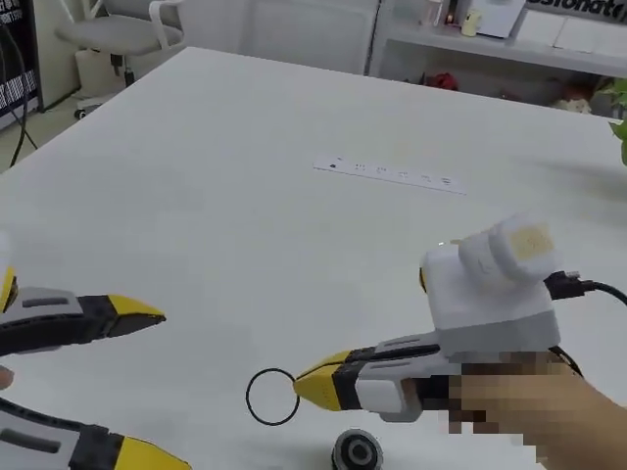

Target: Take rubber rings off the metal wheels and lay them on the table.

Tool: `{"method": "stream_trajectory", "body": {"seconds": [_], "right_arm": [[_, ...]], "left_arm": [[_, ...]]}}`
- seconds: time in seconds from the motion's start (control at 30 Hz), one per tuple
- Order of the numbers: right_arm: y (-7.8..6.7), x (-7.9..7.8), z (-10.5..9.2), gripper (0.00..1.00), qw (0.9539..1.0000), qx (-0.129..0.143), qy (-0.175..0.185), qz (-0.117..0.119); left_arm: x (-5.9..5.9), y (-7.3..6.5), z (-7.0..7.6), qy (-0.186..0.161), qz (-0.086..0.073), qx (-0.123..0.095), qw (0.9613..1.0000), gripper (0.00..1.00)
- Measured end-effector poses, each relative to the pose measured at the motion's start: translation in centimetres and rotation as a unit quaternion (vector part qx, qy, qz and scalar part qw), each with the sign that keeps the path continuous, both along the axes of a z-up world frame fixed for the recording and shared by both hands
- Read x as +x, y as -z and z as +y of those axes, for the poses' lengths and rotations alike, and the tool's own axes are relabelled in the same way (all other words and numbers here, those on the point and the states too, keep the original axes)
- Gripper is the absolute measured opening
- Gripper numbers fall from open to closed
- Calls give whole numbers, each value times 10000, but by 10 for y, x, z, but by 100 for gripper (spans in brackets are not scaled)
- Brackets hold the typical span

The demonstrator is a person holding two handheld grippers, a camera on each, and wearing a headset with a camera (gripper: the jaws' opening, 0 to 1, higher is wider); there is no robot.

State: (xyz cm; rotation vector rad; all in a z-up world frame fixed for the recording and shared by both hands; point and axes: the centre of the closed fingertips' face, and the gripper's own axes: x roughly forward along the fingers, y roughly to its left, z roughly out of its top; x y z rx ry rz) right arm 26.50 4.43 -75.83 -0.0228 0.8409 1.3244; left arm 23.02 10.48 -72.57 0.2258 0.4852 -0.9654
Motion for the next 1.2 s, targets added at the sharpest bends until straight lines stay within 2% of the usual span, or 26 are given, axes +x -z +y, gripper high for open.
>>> {"method": "stream_trajectory", "body": {"seconds": [0.33,0.43,0.6,0.77,0.9,1.2], "right_arm": [[26,0,2,0,9994,-322,-5,102],[33,2,0,0,9991,-359,77,190],[41,3,-3,0,9984,-487,203,197],[46,5,-7,0,9978,-537,292,253],[50,6,-13,2,9972,-643,319,204],[47,8,-19,4,9971,-661,341,178]], "left_arm": [[2,1,0,-14,23,-28,10000,79],[2,1,-1,-16,21,-45,10000,80],[1,1,-2,4,38,-94,9999,82],[0,1,-3,3,62,-107,9999,84],[-1,2,-3,7,72,-103,9999,84],[-2,2,-3,18,80,-74,9999,84]]}}
